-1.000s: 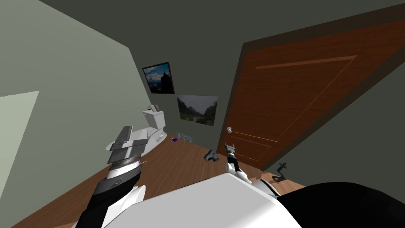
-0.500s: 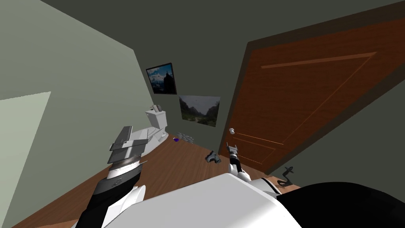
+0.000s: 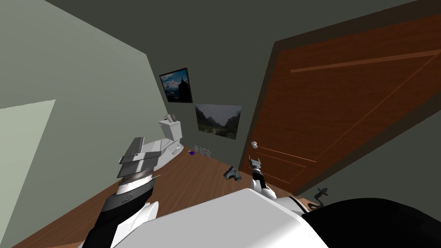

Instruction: Pull the door open

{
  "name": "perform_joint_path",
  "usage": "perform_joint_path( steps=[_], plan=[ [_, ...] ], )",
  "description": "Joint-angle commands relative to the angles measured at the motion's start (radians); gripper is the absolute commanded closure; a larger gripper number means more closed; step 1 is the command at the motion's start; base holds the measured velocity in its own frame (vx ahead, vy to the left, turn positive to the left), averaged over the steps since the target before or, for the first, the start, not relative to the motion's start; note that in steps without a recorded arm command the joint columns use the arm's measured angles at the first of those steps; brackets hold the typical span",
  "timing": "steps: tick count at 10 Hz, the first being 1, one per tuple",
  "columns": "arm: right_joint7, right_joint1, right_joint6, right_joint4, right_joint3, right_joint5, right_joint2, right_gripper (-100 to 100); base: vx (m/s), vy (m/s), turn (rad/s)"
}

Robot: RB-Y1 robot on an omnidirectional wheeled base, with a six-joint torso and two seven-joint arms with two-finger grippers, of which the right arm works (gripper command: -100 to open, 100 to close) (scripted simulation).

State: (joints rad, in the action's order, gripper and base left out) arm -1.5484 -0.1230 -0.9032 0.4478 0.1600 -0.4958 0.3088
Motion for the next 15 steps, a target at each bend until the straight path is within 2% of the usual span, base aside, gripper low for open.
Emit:
perform_joint_path(
  steps=[1,8,12,13,15],
  plan=[
    [-0.015,0.013,0.008,0.012,0.023,0.022,0.003,-100,0.162,-0.105,0.033],
    [-0.052,0.02,0.008,-0.001,0.066,0.068,0.014,-100,0.145,-0.148,0.016],
    [-0.057,0.023,0.009,0.001,0.072,0.075,0.015,-100,0.128,-0.138,0.0],
    [-0.057,0.023,0.009,0.001,0.072,0.075,0.015,100,-0.001,0.006,-0.006],
    [-0.057,0.023,0.009,0.001,0.072,0.075,0.015,100,0.005,0.01,0.004]
  ],
)
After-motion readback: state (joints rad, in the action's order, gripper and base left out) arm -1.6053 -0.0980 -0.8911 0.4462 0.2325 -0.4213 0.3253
